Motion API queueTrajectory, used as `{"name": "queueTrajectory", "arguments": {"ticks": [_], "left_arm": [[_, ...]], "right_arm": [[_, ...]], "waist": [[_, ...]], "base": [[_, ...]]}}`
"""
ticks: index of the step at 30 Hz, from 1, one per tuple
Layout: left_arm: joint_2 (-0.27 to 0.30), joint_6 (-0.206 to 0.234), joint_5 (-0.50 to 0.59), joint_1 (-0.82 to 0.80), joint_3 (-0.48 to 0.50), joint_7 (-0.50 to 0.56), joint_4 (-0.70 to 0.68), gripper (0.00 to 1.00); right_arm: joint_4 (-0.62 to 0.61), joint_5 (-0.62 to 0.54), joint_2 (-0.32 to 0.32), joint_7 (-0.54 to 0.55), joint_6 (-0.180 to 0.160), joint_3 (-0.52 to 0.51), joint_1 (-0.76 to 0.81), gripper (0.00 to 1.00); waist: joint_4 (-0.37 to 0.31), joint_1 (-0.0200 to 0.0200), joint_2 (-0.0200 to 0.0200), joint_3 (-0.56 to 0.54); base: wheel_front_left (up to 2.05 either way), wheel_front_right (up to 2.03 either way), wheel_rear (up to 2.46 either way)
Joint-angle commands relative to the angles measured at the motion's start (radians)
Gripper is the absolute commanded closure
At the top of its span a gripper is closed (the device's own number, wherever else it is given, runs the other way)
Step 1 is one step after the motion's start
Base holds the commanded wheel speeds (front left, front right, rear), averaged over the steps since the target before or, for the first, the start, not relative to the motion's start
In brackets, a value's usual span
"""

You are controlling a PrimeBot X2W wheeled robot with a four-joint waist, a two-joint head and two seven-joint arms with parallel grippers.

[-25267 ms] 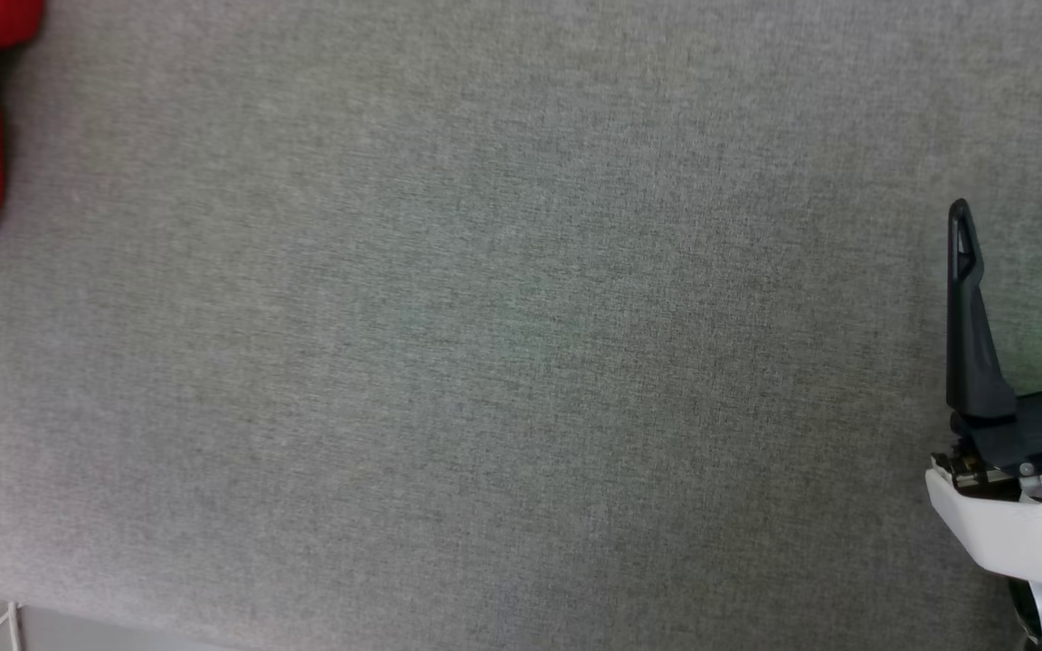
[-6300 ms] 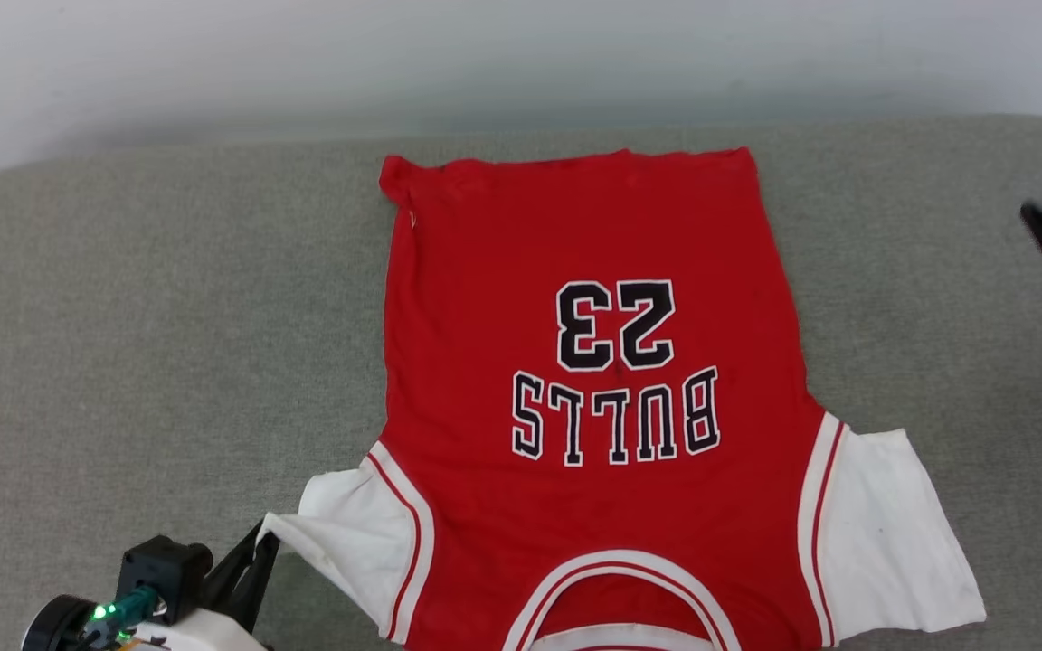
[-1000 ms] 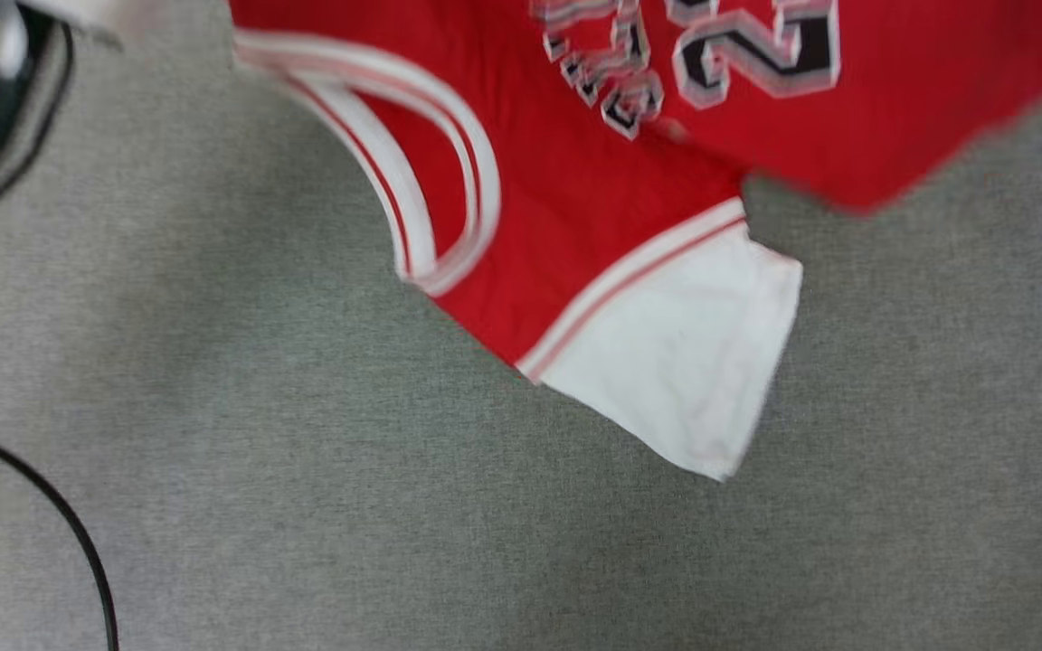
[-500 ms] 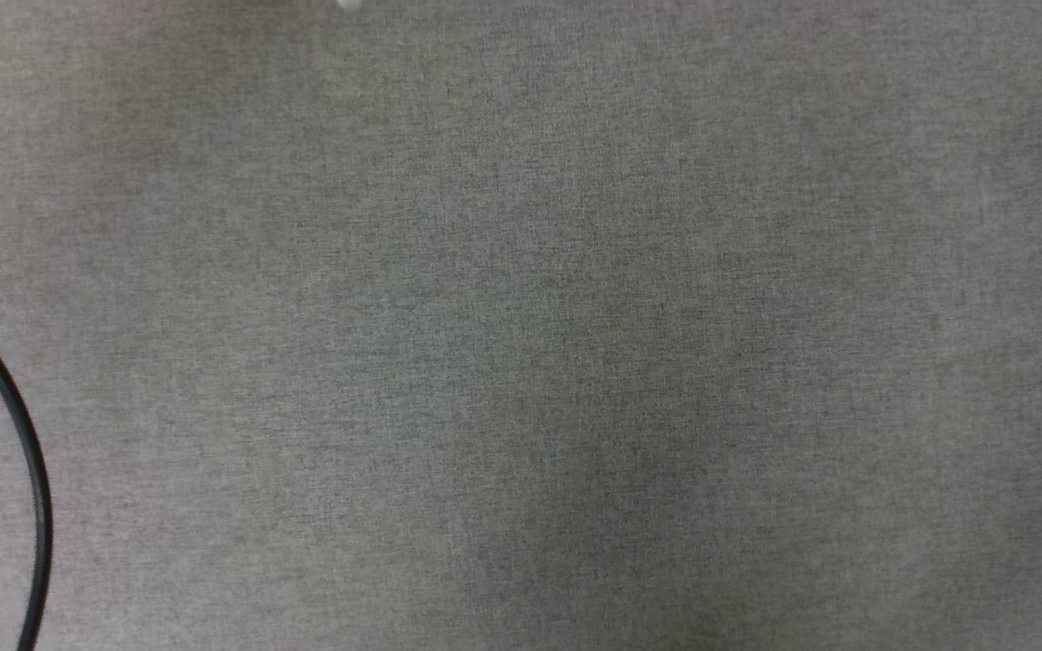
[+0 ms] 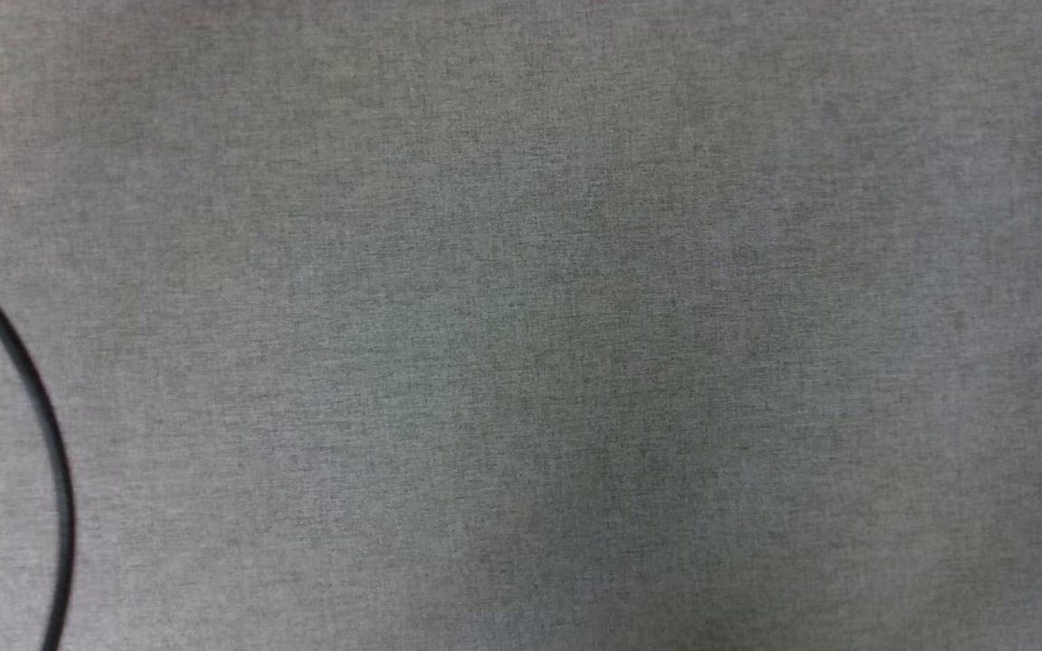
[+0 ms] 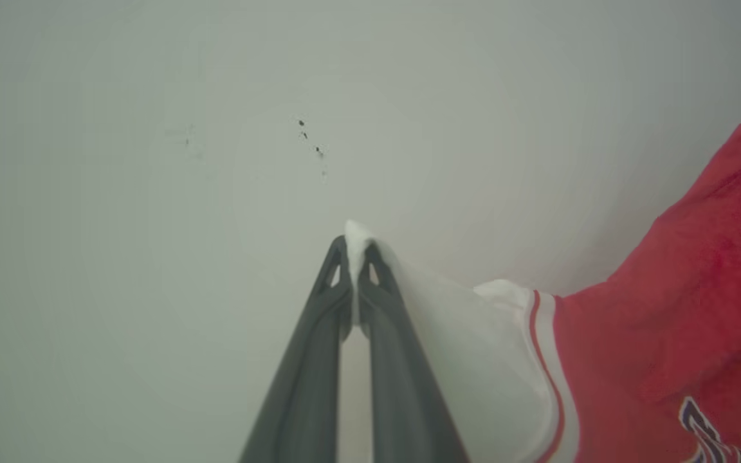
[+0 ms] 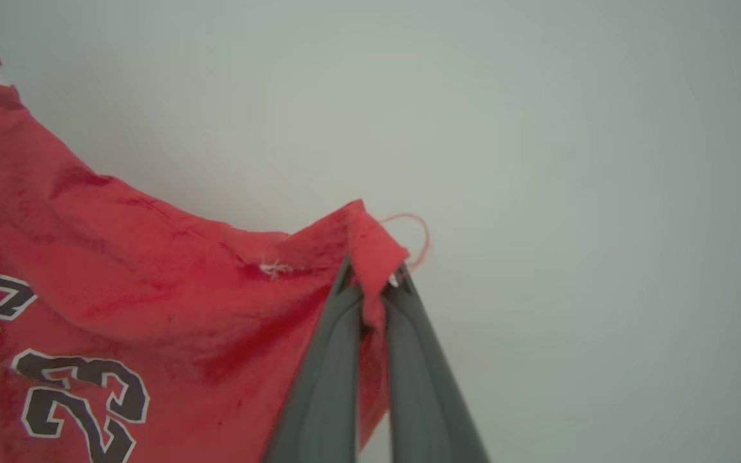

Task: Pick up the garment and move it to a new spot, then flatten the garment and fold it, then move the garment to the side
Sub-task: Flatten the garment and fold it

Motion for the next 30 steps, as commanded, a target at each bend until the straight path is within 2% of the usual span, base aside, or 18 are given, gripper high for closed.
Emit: {"name": "queueTrajectory", "arguments": {"ticks": [1, 9, 16, 22, 30], "left_arm": [[-0.003, -0.001, -0.007, 0.030, -0.007, -0.011, 0.010, 1.00], [-0.020, -0.006, -0.051, 0.248, -0.051, -0.093, 0.071, 1.00], [-0.009, 0.010, -0.083, 0.511, -0.076, -0.129, 0.021, 1.00], [0.036, 0.073, -0.125, 0.794, -0.070, -0.134, -0.128, 1.00], [0.104, 0.212, -0.211, 1.210, -0.078, -0.130, -0.377, 1.00]], "right_arm": [[0.013, 0.007, 0.009, -0.014, -0.001, 0.011, 0.030, 1.00], [0.079, 0.085, 0.028, -0.088, -0.001, 0.102, 0.201, 1.00], [0.076, 0.179, 0.028, -0.148, -0.001, 0.195, 0.417, 1.00], [0.038, 0.262, -0.002, -0.181, -0.001, 0.278, 0.612, 1.00], [-0.051, 0.353, -0.070, -0.219, -0.001, 0.383, 0.855, 1.00]], "waist": [[0.002, -0.0001, 0.0000, 0.000], [0.011, -0.0001, 0.0000, -0.036], [0.012, -0.0001, 0.0000, -0.120], [0.002, -0.0001, 0.0000, -0.215], [-0.003, -0.0001, 0.0000, -0.342]], "base": [[0.00, 0.00, 0.00], [0.00, 0.00, 0.00], [0.00, 0.00, 0.00], [0.00, 0.00, 0.00], [0.00, 0.00, 0.00]]}}
